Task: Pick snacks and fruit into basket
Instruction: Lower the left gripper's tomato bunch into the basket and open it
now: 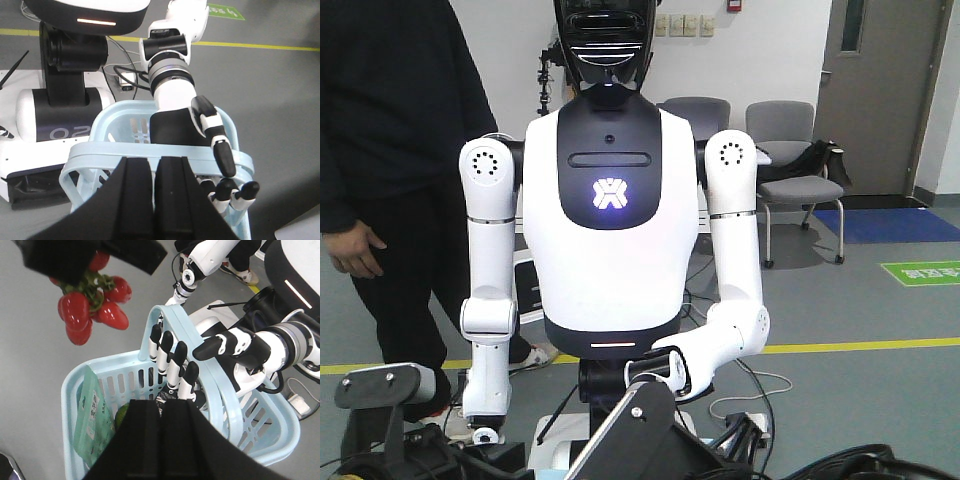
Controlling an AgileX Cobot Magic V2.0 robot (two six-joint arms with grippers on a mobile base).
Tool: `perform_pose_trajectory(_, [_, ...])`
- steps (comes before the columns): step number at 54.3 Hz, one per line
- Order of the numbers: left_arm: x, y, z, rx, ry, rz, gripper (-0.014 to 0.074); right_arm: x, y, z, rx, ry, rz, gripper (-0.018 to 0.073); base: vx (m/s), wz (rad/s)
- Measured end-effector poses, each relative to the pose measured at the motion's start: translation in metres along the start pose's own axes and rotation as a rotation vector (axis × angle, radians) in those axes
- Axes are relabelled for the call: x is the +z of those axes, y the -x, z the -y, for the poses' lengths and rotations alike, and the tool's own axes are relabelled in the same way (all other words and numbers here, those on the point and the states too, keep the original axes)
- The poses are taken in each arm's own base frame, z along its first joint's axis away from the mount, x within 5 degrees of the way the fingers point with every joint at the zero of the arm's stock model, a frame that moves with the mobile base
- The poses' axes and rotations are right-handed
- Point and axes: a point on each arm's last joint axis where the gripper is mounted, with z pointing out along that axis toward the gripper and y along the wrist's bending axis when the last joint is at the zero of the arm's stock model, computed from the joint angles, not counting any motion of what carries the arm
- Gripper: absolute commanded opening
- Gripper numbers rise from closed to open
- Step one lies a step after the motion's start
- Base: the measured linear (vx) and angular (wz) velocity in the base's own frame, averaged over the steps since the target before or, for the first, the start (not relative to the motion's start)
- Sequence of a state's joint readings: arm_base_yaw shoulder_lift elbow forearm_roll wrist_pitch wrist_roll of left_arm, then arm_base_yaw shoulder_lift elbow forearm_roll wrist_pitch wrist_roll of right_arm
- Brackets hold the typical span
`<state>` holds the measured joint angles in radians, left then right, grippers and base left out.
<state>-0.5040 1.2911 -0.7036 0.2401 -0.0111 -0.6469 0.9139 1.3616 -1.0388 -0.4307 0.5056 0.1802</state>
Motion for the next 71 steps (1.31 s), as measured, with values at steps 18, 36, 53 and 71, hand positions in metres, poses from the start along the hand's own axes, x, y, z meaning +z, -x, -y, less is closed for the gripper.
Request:
perform_pose_trajectory(18, [0.023,-0.014,-0.006,-0.001,0.021,-0.066,-0.0006,-0.01,0.002,0.003,0.006,-0.006,0.026,-0.001,0.0,0.0])
perform_pose_trajectory(36, [0.036,-0.021,-0.007,-0.002,0.014,-0.078,-0.0006,-0.01,0.002,0.003,0.006,-0.006,0.026,-0.001,0.0,0.0])
perform_pose_trajectory(53, [0.046,-0.024,-0.007,-0.004,-0.011,-0.061,0.0002,-0.01,0.002,0.003,0.007,-0.006,0.026,-0.001,0.0,0.0])
perform_pose_trajectory(71, [0.046,-0.022,-0.006,-0.004,-0.024,-0.043,0.0139,-0.01,0.002,0.003,0.007,-0.006,0.026,-0.001,0.0,0.0])
